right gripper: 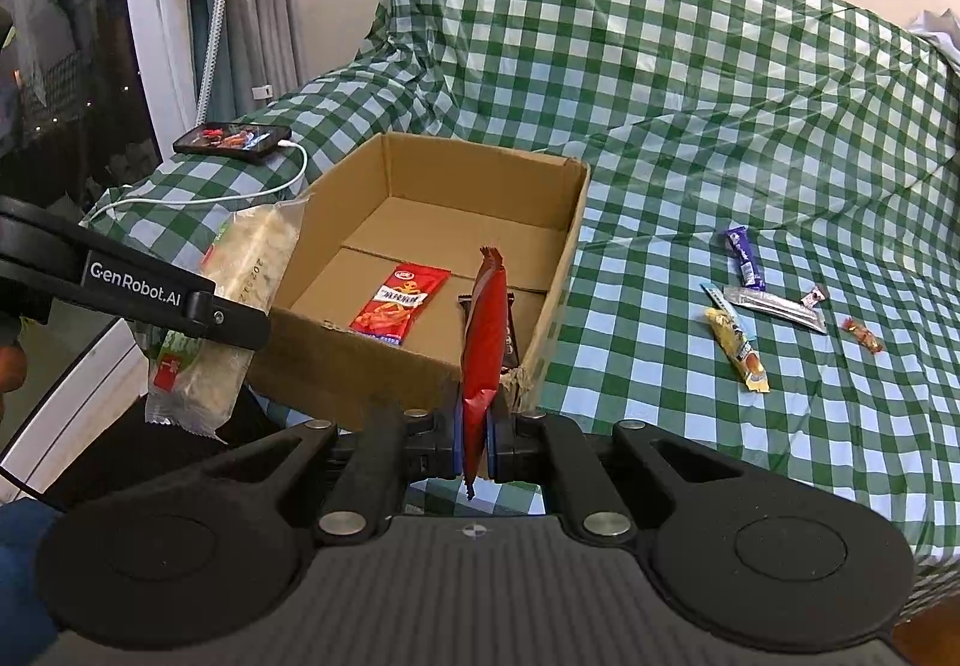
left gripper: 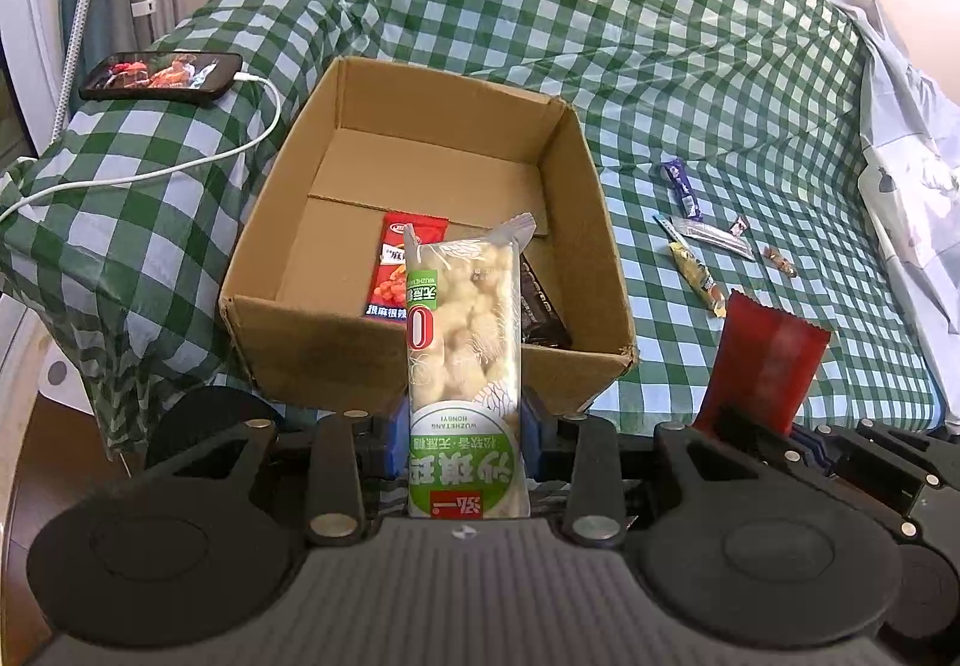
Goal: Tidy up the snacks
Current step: 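Carry the peanut bar and red wrapper over the box with both tools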
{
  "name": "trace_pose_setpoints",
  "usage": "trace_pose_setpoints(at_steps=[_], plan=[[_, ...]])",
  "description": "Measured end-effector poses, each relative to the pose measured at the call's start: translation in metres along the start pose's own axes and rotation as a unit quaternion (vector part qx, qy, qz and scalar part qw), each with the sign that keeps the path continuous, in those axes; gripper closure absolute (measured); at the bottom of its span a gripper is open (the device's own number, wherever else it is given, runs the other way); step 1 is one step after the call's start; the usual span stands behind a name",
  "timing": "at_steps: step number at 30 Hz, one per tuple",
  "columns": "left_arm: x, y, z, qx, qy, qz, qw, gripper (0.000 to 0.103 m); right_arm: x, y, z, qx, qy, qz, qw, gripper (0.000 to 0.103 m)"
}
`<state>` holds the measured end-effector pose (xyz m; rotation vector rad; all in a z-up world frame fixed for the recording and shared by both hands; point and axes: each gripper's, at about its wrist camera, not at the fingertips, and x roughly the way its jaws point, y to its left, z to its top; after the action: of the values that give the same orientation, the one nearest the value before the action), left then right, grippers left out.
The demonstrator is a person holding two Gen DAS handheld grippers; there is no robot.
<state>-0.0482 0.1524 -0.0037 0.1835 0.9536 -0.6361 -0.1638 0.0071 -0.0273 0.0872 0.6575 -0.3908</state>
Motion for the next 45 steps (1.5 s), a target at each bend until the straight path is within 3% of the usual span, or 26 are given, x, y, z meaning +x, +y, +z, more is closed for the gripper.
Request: trace_pose_setpoints(at_steps=[25,45], plan=[[0.033,0.018,0.017,-0.028,0.029,-0.006,0.9992,0.063,0.035,0.004,0.012,-0.005,0.040,-0.011,0.999,0.096],[0.073,0.038,0.082,-0.051,0.019,0.018,0.9984,0.063,0.087,0.005,0.052,-0.001,0.045,0.005,0.999,0.096]])
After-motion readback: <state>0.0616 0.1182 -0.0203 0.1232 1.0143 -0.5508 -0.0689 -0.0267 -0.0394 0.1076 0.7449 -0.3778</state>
